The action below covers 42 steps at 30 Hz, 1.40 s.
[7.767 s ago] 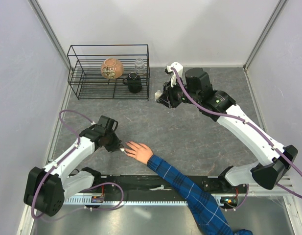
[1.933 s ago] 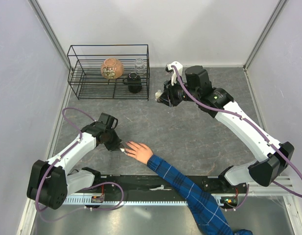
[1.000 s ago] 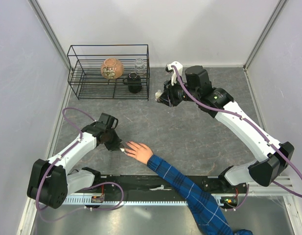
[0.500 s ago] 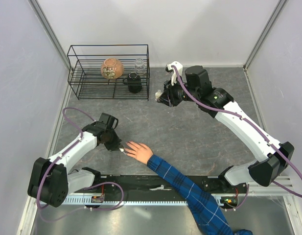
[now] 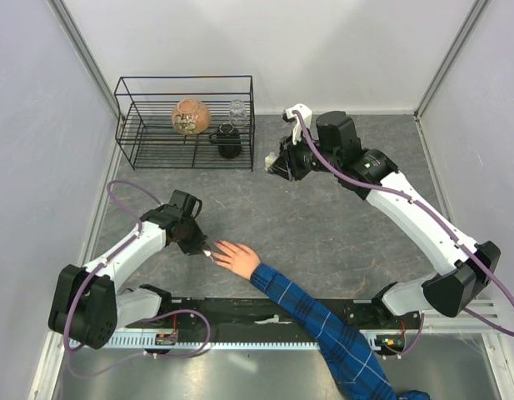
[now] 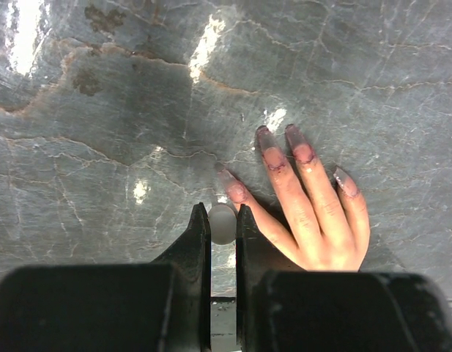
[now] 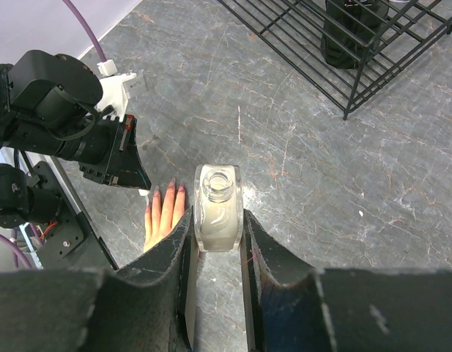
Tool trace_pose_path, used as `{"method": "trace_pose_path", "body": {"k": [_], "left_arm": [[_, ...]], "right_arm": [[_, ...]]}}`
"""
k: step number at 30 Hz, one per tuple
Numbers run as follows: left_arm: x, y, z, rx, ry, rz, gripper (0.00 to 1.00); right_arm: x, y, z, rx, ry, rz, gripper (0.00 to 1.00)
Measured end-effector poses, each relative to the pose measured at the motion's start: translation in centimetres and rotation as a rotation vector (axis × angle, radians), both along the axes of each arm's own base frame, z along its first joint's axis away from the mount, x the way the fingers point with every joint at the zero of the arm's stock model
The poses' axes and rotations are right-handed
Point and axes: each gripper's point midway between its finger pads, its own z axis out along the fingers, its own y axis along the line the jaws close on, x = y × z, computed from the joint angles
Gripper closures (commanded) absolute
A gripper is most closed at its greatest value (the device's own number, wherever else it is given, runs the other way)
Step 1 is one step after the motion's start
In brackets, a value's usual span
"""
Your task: Paint the nails
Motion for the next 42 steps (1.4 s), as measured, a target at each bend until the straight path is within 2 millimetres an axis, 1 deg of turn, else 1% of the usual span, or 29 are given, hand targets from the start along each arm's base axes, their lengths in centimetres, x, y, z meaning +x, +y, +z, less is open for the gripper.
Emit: {"method": "trace_pose_path", "body": {"k": [12,31,42], "left_arm": [[0.28,-0.1,0.14,-0.002,-0.006,0.0,0.98],[0.58,-0.19,-0.02,-0.003,-0.01,0.001,0.98],[0.36,0.13,-0.35,0.0,0.001,0.011,0.98]], "right_arm": [[0.36,0.02,-0.25,-0.001,0.003,-0.004,1.0],[0.42,0.04,-0.35,-0.002,0.005,-0.003,1.0],[0.43,0.02,-0.35,-0.002,0.006,-0.003,1.0]]}}
